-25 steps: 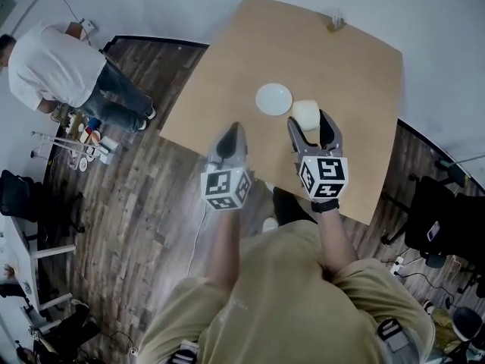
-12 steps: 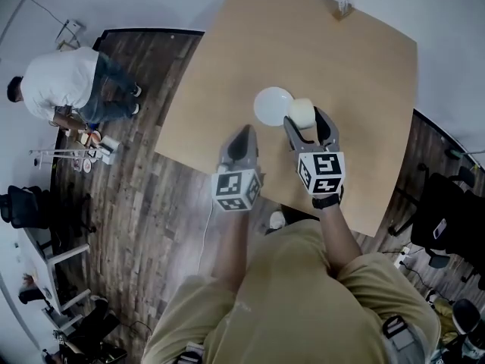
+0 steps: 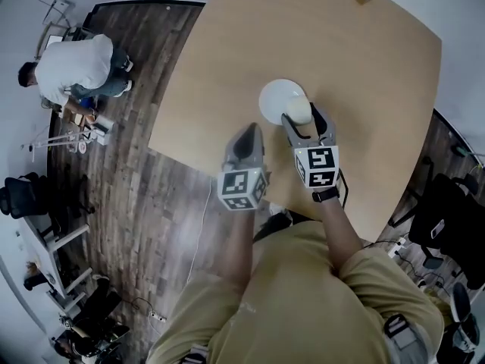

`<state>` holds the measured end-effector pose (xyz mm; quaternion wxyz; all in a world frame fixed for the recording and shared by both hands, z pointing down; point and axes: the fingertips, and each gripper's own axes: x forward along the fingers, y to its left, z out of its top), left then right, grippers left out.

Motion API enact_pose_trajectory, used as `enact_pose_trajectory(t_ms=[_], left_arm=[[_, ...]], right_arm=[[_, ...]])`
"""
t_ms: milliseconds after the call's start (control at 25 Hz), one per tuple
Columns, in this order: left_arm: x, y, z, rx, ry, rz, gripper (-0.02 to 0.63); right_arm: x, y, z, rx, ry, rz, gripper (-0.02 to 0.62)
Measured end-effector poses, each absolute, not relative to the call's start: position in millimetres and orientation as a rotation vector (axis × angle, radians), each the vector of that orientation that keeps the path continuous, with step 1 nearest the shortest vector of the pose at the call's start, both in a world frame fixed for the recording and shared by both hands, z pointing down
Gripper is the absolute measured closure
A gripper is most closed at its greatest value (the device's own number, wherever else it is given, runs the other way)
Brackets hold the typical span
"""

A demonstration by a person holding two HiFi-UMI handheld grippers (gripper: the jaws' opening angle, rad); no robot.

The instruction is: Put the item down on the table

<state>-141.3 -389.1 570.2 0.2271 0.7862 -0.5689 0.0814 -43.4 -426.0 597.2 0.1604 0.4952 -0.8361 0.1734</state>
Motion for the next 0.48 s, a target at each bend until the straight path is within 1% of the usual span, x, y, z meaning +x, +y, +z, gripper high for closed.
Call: enact_pose_trajectory(t_ms=[480], left_arm=[[-150, -414, 650, 2.04, -1.532, 0.313, 0.603]], right_arm=[[-72, -470, 703, 1.282, -2.287, 0.552, 0.285]])
